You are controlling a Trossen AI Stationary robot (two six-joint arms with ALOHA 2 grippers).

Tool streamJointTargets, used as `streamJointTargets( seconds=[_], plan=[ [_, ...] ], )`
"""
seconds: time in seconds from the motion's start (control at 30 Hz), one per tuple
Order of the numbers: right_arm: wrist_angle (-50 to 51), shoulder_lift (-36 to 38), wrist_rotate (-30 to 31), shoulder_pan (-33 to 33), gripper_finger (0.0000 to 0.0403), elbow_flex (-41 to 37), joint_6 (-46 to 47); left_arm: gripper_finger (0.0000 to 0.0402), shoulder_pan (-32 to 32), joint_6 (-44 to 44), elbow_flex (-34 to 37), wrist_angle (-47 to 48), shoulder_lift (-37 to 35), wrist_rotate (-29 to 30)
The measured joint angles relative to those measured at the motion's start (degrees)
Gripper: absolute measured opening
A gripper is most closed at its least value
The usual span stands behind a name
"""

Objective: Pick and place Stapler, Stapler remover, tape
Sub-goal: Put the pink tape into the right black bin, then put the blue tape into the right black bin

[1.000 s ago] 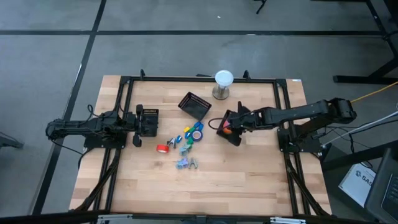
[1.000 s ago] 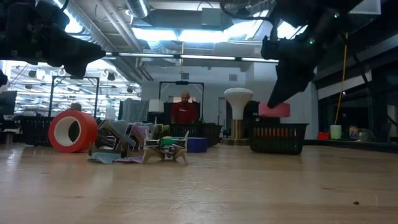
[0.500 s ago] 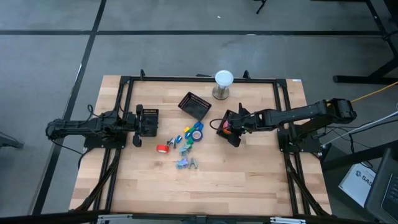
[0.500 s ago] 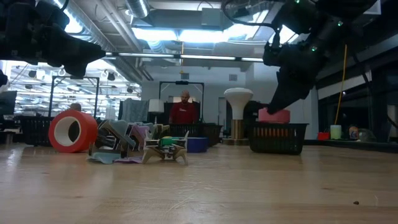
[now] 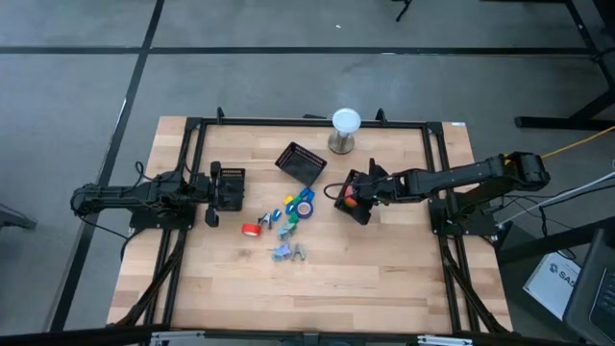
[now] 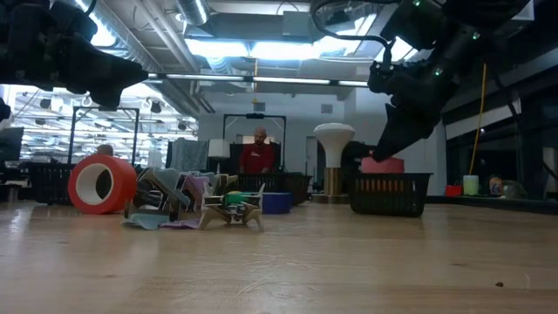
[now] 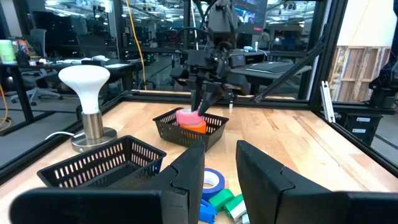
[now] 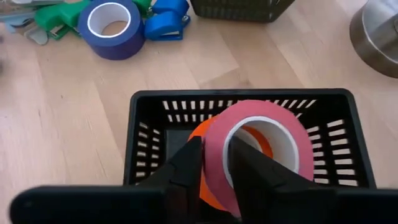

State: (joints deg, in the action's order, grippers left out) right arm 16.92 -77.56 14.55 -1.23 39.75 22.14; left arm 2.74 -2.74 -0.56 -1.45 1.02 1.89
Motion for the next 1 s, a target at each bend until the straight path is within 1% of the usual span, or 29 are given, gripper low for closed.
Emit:
streamJointTargets(
  seconds=[0.2, 0.27, 0.33, 0.57, 0.67, 0.77, 0.87, 1.0],
  plan=[
    [0.03, 0.00, -0.14, 0.00, 0.0100, 0.02, 0.18, 0.0088, -0.02, 0.03, 0.00, 0.00, -0.01, 0.00],
    [0.01, 0.00, -1.27, 0.00, 0.0105, 0.02, 0.18, 0.0088, -0.02, 0.00, 0.00, 0.00, -0.02, 0.00],
    [0.01, 0.00, -3.09, 0.00, 0.0111, 0.02, 0.22, 0.0088, 0.00, 0.02, 0.00, 0.00, -0.02, 0.00],
    [0.01, 0.00, -12.59, 0.00, 0.0128, 0.09, 0.39, 0.0088, 0.00, 0.00, 0.00, 0.00, 0.00, 0.00],
    [0.48, 0.00, -16.46, 0.00, 0.0130, 0.60, 0.40, 0.0088, -0.01, 0.00, 0.00, 0.00, 0.00, 0.00],
    [0.36, 0.00, -19.06, 0.00, 0.0127, 2.47, 0.41, 0.0088, -0.01, 0.02, 0.00, 0.00, 0.00, 0.00],
    [-0.16, 0.00, -19.28, -0.02, 0.0122, 4.83, 0.35, 0.0088, -0.02, 0.04, 0.00, 0.00, -0.02, 0.00],
    [-4.82, 0.02, -19.21, -0.46, 0.0117, 6.39, 0.03, 0.0088, -0.01, 0.04, 0.00, 0.00, -0.01, 0.00]
  ],
)
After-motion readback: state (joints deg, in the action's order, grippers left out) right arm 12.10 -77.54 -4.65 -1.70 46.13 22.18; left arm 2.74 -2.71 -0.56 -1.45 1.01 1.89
